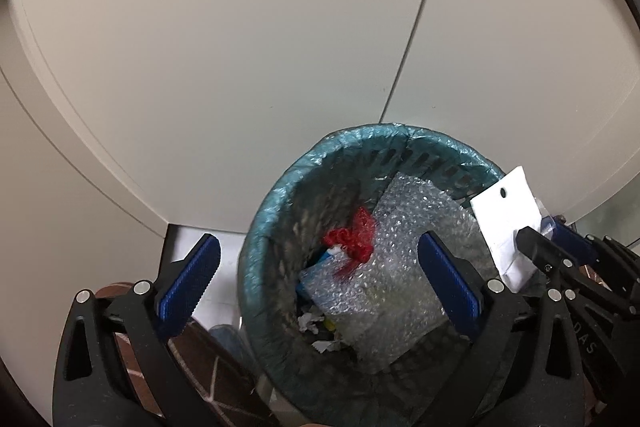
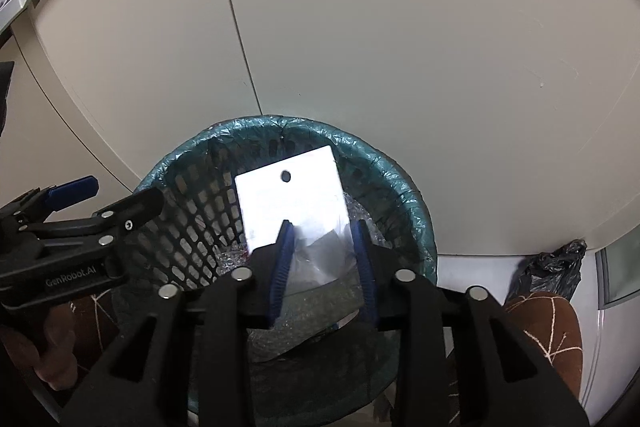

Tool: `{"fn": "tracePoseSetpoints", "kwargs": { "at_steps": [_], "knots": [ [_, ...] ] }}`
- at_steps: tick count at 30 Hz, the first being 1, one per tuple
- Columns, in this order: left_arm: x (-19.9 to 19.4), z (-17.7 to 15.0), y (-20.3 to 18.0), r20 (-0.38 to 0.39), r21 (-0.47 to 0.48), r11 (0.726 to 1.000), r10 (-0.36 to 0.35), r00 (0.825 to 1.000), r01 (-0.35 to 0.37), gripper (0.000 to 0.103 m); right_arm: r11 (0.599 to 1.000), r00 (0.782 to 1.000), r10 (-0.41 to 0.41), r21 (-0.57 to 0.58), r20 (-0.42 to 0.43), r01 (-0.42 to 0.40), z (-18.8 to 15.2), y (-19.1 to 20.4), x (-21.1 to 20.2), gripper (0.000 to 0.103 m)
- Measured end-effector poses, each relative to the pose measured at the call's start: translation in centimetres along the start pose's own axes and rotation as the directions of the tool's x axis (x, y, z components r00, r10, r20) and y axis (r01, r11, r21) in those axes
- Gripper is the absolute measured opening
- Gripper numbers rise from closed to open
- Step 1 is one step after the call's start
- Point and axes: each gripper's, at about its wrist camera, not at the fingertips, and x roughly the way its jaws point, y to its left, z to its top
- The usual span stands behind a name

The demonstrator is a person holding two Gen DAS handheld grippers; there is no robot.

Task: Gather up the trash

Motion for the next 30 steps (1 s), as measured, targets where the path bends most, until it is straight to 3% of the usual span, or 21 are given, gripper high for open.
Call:
{"fn": "tracePoseSetpoints", "kwargs": {
  "at_steps": [11,14,24,30],
  "knots": [
    [-4.6,-0.2,0.0,0.046,-0.003,1.000,-0.017,0.999,0.018,0.097,0.999,0.997,-0.012,0.037,0.079,0.009,0.4,-0.6,-5.1,0.085],
    [-6.9,0.3,-0.4,0.083,0.009,1.000,-0.017,0.996,0.016,0.097,0.998,0.990,-0.043,0.045,0.131,0.038,1.2,-0.9,-7.9,0.094],
    [-17.7,4.4,-1.4,0.241,0.016,1.000,0.004,0.970,-0.008,0.097,0.993,0.956,-0.096,0.087,0.278,0.075,6.2,-1.9,-19.5,0.095],
    [-23.5,6.5,-2.2,0.307,0.023,1.000,0.010,0.952,-0.017,0.097,0.992,0.940,-0.103,0.101,0.325,0.074,8.5,-1.7,-25.0,0.095]
  ]
}}
